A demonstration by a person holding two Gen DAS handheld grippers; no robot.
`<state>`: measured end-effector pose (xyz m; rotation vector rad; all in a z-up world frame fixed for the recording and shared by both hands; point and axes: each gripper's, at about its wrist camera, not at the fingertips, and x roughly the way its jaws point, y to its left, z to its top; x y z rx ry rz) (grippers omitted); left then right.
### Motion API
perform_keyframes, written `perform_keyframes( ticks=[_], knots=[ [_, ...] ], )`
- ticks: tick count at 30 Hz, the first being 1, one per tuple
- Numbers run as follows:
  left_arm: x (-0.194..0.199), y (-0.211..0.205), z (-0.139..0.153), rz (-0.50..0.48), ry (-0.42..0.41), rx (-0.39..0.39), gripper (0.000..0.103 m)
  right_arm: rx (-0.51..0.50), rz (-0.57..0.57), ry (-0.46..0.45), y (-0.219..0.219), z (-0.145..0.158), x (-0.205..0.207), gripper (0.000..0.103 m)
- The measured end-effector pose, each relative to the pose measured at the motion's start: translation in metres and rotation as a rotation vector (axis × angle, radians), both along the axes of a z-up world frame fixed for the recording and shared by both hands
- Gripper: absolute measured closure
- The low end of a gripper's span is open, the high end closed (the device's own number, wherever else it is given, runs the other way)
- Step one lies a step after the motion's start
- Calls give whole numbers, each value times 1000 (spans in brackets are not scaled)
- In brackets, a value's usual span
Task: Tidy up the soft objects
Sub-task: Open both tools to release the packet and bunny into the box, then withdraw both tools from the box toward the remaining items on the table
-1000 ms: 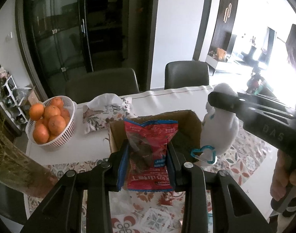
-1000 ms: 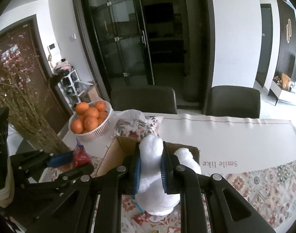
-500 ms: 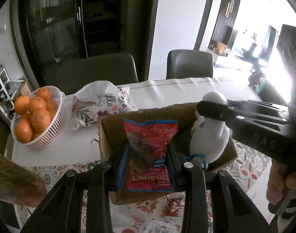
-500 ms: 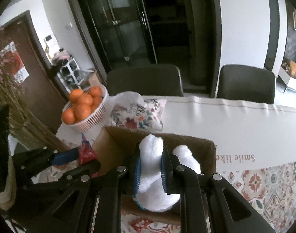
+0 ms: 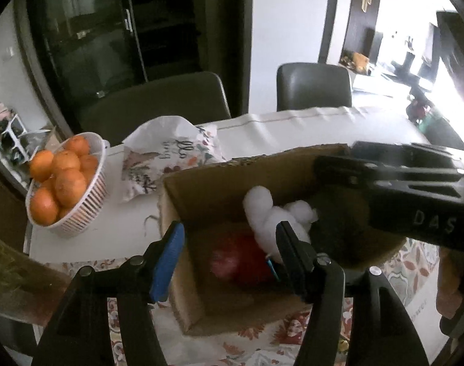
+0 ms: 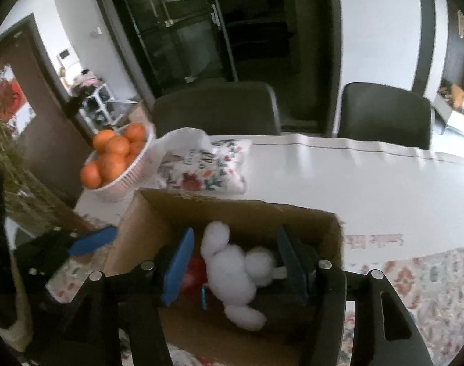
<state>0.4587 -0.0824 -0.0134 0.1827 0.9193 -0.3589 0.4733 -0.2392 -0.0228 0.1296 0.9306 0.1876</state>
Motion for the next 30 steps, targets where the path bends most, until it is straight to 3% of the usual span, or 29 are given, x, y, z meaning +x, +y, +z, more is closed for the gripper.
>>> perform_keyframes(
  ticks=[10, 30],
  knots=[
    [-36, 7, 18, 33, -34, 4, 41, -68, -60, -10, -7, 14, -29, 44],
    [-132, 11, 39, -13, -77, 38, 41, -111, -83, -56, -3, 41, -137, 44]
  ],
)
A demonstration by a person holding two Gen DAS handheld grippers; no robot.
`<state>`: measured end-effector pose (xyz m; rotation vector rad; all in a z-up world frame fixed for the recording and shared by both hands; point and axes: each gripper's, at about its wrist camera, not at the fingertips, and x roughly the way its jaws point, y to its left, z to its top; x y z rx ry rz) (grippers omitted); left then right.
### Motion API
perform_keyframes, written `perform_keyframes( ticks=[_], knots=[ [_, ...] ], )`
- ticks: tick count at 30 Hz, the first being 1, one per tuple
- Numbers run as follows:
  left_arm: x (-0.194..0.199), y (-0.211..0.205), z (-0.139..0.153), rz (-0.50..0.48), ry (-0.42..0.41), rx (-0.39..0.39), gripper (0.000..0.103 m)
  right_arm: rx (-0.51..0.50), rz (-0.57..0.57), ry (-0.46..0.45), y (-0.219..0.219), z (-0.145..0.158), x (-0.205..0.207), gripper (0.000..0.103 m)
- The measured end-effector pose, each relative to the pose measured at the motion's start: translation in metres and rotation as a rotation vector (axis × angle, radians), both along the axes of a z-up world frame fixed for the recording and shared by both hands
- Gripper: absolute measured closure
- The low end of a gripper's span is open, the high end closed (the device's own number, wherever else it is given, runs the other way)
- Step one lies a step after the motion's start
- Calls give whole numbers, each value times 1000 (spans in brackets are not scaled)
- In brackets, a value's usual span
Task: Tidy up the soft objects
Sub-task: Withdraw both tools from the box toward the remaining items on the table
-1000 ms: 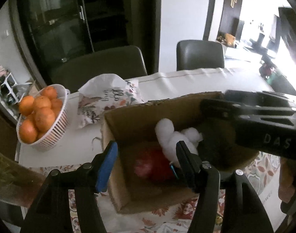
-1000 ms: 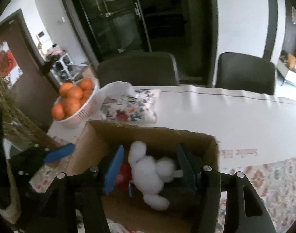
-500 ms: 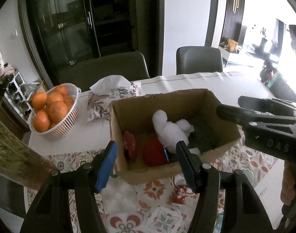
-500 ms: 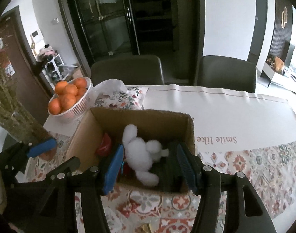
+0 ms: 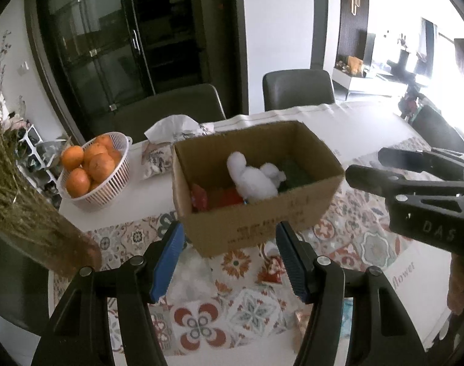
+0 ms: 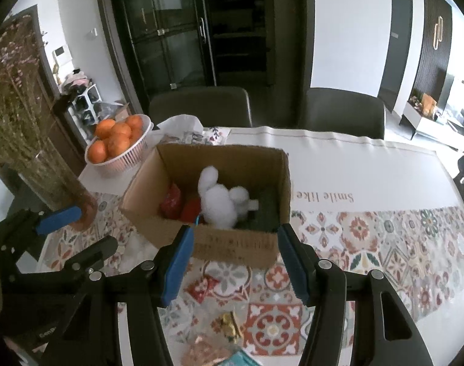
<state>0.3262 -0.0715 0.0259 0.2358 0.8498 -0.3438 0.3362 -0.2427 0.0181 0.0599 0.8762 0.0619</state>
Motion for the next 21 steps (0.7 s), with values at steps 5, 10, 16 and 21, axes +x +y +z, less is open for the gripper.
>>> perform_keyframes(
  ticks=[5, 10, 16, 21],
  knots=[
    [-25, 2, -5, -13, 16, -3, 41, -3, -4, -2, 1, -3, -26, 44],
    [-46, 4, -14, -19, 40, -17, 41, -3, -8, 12, 2, -9, -48, 44],
    [-68, 1, -28, -33, 83, -25, 41, -16, -4, 25, 1, -20, -75, 44],
    [-85, -3, -39, -38, 102, -12, 41, -50, 11, 46, -1, -32, -95, 44]
  ],
)
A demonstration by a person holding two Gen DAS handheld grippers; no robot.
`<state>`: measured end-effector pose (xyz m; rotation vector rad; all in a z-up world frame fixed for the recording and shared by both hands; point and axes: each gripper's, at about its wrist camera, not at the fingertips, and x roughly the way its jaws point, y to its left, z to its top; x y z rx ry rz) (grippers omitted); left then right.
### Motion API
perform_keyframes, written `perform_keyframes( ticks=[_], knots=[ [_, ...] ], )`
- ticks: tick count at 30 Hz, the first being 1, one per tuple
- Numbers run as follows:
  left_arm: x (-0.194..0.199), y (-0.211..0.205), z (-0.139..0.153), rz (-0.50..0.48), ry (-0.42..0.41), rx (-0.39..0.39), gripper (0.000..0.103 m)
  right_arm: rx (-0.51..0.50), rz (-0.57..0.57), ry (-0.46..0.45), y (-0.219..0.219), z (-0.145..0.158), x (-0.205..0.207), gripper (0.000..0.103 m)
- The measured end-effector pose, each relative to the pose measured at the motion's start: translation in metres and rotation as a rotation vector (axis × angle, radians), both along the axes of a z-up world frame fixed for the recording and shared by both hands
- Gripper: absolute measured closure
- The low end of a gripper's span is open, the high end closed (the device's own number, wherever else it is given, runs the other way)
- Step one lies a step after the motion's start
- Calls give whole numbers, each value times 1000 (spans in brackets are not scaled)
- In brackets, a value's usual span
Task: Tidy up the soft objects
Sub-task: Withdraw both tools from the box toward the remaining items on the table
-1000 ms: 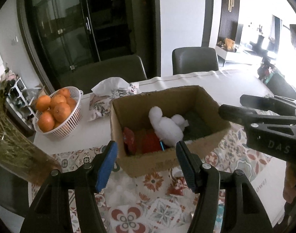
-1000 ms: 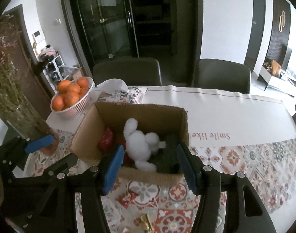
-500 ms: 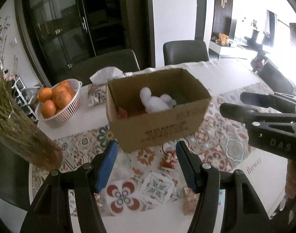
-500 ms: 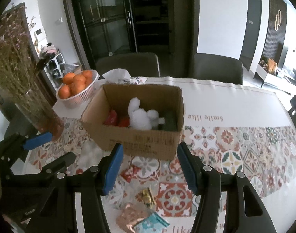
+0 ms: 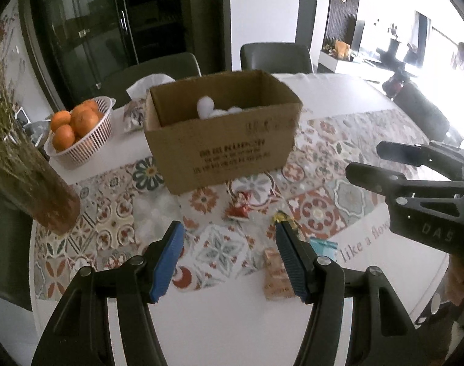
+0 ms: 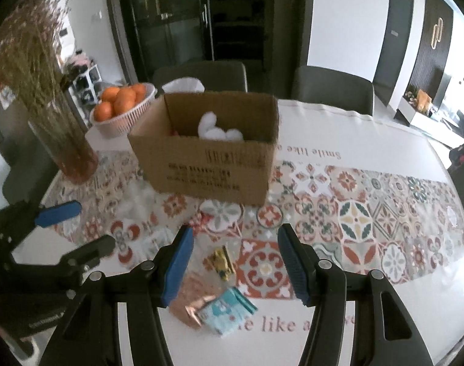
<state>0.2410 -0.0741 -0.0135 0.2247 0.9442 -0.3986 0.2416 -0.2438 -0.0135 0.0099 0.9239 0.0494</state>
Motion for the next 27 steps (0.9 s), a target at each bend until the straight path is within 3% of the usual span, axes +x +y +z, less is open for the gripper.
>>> perform_keyframes(
  ticks=[15, 21, 27],
  knots=[
    [-31, -22, -25, -42, 74, 90, 41, -108, 160, 189, -1, -40, -29, 44],
    [-29, -26, -31, -62, 132, 74, 41, -98, 257, 283, 2, -55, -31, 44],
    [-22, -33, -42, -85, 192, 63, 41, -90, 361, 358, 8, -68, -30, 31]
  ],
)
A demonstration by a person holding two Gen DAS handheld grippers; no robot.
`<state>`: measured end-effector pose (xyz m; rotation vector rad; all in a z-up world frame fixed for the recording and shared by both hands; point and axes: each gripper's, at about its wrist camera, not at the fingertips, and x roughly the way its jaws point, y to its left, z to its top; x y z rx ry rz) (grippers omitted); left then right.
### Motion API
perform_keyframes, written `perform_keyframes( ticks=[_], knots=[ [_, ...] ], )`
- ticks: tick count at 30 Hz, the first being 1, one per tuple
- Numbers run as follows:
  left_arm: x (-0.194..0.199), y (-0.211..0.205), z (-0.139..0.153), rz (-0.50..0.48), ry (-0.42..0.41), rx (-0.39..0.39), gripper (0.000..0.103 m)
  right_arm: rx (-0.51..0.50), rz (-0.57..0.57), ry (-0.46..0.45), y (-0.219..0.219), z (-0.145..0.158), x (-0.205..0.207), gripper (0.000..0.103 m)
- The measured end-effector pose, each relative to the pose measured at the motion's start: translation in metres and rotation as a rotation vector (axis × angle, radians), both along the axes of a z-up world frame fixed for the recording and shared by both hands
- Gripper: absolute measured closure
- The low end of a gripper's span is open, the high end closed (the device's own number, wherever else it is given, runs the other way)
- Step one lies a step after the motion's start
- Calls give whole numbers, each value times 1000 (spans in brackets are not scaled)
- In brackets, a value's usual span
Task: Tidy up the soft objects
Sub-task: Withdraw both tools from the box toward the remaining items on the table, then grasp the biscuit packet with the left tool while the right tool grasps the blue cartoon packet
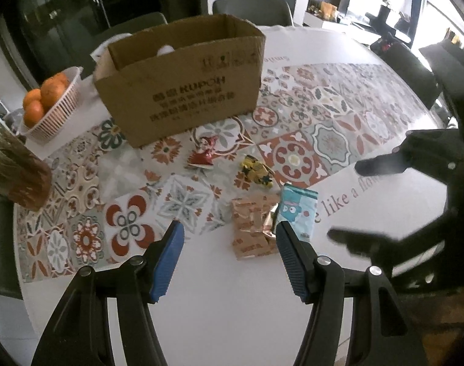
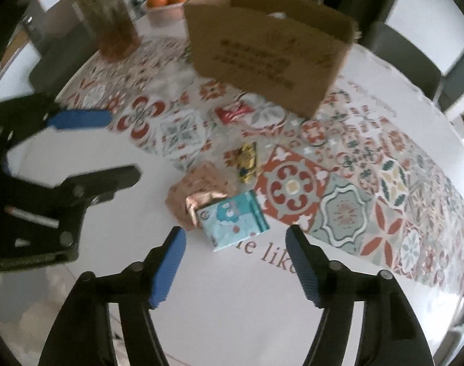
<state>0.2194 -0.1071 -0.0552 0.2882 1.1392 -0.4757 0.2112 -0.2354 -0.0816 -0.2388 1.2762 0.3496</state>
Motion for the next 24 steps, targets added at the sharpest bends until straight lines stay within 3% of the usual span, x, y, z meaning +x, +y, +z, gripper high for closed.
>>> perform_keyframes(
  ticks=[6, 24],
  knots=[
    [11, -3, -21, -3, 72, -15, 41, 0, 91, 70, 8, -21, -1, 26],
    [35, -15, -75, 9, 209, -16, 41, 39, 174, 98, 7, -75, 17, 20]
  ],
)
